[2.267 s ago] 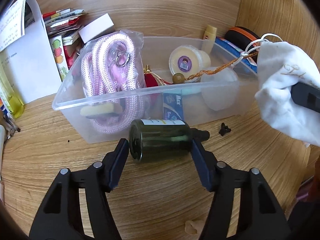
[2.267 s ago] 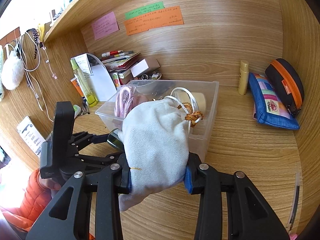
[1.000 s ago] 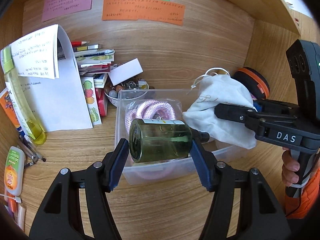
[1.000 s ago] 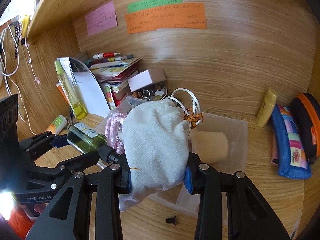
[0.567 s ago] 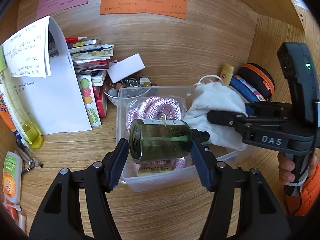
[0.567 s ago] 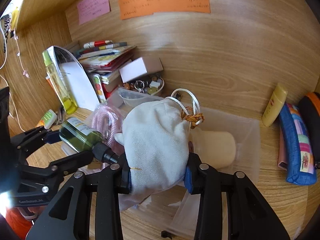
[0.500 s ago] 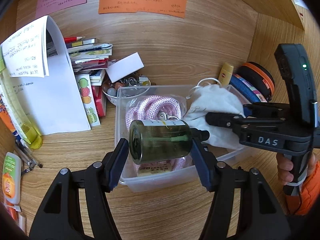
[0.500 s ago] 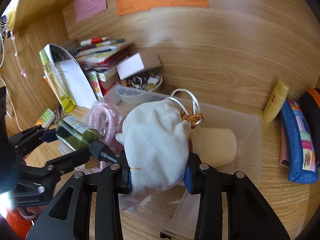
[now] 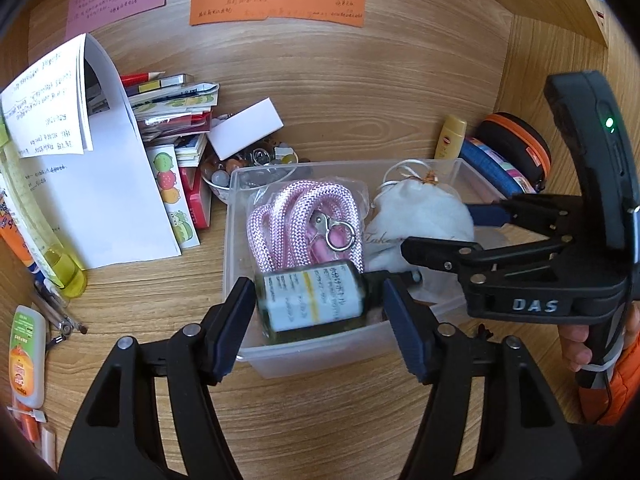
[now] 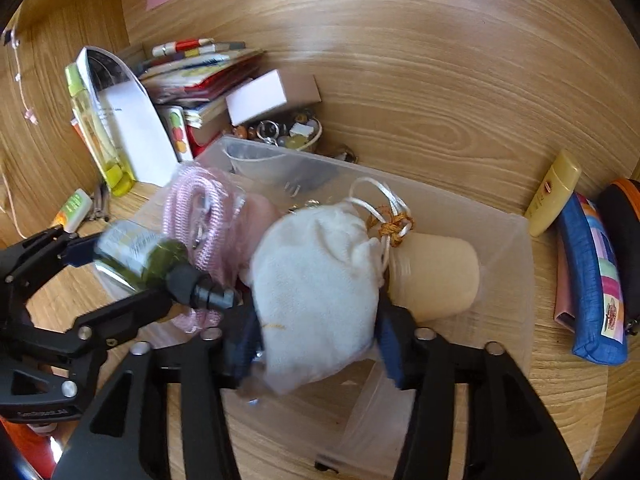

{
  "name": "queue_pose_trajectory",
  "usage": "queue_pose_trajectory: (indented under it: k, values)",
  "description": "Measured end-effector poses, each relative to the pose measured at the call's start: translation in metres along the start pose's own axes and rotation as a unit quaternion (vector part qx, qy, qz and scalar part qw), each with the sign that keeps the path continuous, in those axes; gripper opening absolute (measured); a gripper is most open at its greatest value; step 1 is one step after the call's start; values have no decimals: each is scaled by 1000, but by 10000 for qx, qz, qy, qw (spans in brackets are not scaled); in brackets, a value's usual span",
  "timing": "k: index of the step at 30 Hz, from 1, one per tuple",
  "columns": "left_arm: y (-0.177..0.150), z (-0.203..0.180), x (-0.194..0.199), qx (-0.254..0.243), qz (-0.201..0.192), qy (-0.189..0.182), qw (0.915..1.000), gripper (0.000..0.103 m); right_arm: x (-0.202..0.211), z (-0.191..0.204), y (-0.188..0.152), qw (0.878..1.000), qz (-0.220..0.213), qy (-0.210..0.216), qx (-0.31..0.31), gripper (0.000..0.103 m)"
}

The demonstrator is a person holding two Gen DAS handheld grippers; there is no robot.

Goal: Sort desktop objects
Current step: 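Carry the pouch and green bottle over the clear box with both tools, then open both tools to drop the pouch and bottle into the box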

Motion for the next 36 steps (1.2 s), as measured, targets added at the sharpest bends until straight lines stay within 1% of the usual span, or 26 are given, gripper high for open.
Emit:
queue_pose_trajectory:
  k: [2, 4, 7, 8, 10, 11, 12, 13, 16, 28, 33, 36]
  values:
    - [0, -2, 3, -40, -13, 37, 10000, 72, 6, 1, 2, 10000, -80, 26, -10, 66]
    - [-1, -4, 7, -107, -40, 101, 9999, 74, 15, 1, 5, 9998, -187, -3, -15, 71]
    - [-2, -6, 13, -156, -62, 145, 9998, 75, 21, 1, 7, 9997, -244, -25, -16, 73]
    - [-2, -6, 15, -149, -68, 155, 9997, 77, 24, 2, 6, 9997, -254, -8, -23, 74]
    - [-2, -6, 19, -128, -87, 179, 9997, 82, 30, 4, 5, 9996, -271, 21, -21, 78]
    - [-2, -7, 21, -123, -111, 192, 9997, 84, 33, 4, 4, 9996, -274, 11, -24, 83]
    - [-2, -7, 24, -123, -138, 204, 9996, 84, 36, 4, 2, 9996, -275, -17, -30, 84]
    - [-3, -8, 26, -125, -154, 211, 9996, 85, 37, 4, 1, 9996, -261, -44, -29, 84]
    - [-5, -9, 34, -107, -213, 272, 9993, 91, 47, 4, -6, 9995, -294, -147, 19, 84]
    - [-23, -16, 59, 34, -267, 321, 9991, 94, 96, 0, -30, 9960, -642, -620, 75, 89]
    - [-38, -22, 62, 59, -174, 317, 9993, 95, 107, -6, -44, 9951, -711, -692, 0, 90]
    - [-50, -28, 61, 55, -78, 306, 9995, 95, 113, -7, -53, 9935, -845, -766, 29, 90]
Point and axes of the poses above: each gripper's, at about its wrist camera, not at the fingertips, and x roughly against the way its jaws point, z to its left, y to its top, the point moved 8 cm from there along -x, roughly the way its jaws point, and after that the axes turned 3 degrees about z, right-handed, at the moved point
